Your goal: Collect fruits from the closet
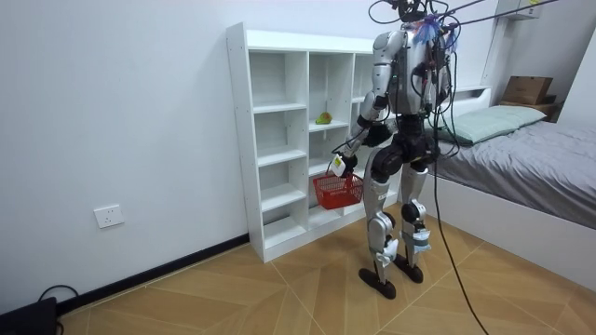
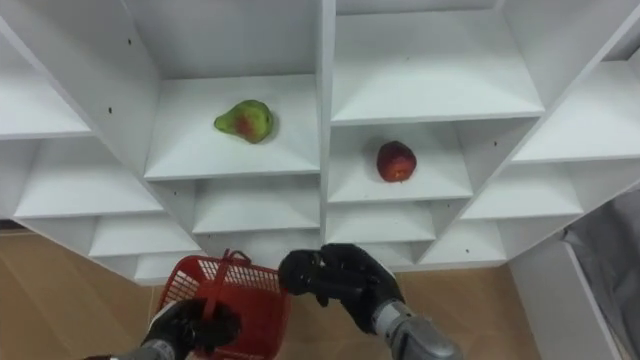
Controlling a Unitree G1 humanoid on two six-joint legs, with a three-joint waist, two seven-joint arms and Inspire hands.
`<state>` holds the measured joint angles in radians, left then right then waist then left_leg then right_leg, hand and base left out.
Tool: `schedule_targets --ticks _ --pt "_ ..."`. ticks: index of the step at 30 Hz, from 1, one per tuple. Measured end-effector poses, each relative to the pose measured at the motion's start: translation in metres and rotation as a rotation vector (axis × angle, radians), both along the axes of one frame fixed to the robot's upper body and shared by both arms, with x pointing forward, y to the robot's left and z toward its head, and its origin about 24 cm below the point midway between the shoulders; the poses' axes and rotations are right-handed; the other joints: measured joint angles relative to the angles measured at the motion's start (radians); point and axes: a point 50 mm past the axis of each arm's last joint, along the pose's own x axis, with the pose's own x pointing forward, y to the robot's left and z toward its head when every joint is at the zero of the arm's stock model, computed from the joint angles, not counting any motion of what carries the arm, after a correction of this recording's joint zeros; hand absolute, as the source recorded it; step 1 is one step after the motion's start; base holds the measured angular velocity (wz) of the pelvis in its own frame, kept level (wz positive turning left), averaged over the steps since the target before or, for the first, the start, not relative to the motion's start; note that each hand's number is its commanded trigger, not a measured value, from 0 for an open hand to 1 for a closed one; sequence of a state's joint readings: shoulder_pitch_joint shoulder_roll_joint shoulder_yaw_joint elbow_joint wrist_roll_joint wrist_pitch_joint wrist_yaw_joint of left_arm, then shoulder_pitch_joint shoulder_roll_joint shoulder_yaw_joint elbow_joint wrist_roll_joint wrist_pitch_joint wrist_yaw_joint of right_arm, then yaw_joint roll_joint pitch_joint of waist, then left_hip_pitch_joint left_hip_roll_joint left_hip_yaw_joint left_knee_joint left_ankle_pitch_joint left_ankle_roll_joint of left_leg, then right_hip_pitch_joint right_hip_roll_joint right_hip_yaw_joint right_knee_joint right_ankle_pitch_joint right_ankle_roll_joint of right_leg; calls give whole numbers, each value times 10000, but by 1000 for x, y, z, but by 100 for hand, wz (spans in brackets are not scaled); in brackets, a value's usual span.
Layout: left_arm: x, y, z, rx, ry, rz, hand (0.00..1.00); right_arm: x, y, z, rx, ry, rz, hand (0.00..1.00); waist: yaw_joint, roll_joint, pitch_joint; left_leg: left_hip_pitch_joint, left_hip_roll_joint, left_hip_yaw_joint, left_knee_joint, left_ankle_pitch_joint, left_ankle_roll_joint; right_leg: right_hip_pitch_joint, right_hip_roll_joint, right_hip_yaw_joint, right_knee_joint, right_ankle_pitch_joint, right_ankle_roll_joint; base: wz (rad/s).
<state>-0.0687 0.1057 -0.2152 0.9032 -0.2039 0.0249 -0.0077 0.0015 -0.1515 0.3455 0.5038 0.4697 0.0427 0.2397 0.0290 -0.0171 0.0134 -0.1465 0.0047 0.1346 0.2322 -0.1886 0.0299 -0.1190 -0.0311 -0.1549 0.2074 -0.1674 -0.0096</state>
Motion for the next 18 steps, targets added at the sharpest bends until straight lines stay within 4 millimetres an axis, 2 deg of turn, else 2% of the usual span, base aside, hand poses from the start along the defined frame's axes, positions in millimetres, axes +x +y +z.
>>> schedule_targets --ticks 5,8,18 --pt "7 -10 5 -172 -371 -500 100 8 -3 -1 -868 -161 184 100 -29 76 44 -64 -2 -107 41 0 0 -13 -23 -159 36 3 -6 8" --pt "7 -15 5 -346 -383 -951 100 11 -6 -3 -1382 -116 135 100 -8 172 105 -103 1 -160 62 10 17 -52 -49 -243 122 2 -4 6" --pt "10 -26 10 -881 -707 -1838 100 12 -5 -2 -2021 -546 70 100 -18 207 96 -355 -22 -312 103 71 64 -190 -116 -480 158 2 -4 6"
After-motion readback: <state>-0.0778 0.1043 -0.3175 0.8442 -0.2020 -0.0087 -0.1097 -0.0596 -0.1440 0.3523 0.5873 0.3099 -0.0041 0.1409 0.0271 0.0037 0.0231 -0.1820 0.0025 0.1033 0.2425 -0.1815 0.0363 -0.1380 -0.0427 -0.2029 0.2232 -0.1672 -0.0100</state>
